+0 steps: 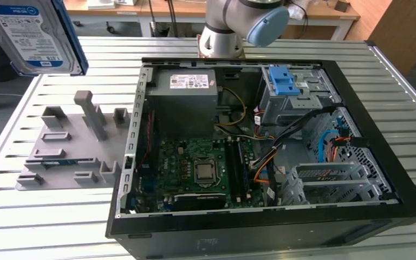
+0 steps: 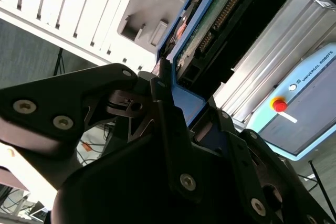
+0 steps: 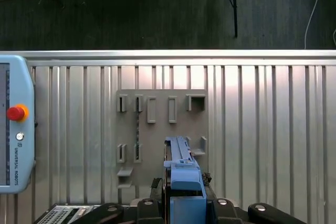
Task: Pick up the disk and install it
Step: 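Pick up the disk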
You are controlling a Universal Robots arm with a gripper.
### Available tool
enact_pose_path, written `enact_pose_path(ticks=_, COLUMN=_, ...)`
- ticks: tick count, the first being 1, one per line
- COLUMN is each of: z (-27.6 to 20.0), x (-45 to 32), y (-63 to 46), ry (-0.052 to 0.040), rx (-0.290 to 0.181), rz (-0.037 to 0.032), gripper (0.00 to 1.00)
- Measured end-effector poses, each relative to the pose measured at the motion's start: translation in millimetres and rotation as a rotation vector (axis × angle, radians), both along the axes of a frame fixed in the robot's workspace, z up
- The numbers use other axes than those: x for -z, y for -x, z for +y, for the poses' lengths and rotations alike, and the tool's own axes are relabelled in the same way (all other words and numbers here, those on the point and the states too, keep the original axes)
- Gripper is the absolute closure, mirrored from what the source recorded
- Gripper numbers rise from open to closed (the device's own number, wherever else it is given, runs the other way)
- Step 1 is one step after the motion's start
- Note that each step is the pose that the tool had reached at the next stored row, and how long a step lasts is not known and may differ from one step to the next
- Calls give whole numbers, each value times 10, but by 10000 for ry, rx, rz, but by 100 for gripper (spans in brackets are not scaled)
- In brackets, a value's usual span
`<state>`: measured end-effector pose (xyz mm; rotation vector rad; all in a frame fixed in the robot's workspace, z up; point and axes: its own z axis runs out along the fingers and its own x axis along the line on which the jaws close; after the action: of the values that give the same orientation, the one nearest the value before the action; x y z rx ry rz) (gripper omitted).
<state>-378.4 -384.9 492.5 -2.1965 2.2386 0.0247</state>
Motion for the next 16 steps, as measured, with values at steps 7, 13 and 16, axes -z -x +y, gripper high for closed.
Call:
enact_pose_path(ticks=7, z=-55, x=0, y=-82, ry=1, rx=0, rz=0, gripper=64)
enact_pose_path(ticks=13, z=-108, x=0, y=-160, ry=0, rx=0, rz=-1, gripper=64)
enact_pose_path(ticks=16, z=-135, x=0, y=-202, ry=1, rx=1, rz=0, gripper=64)
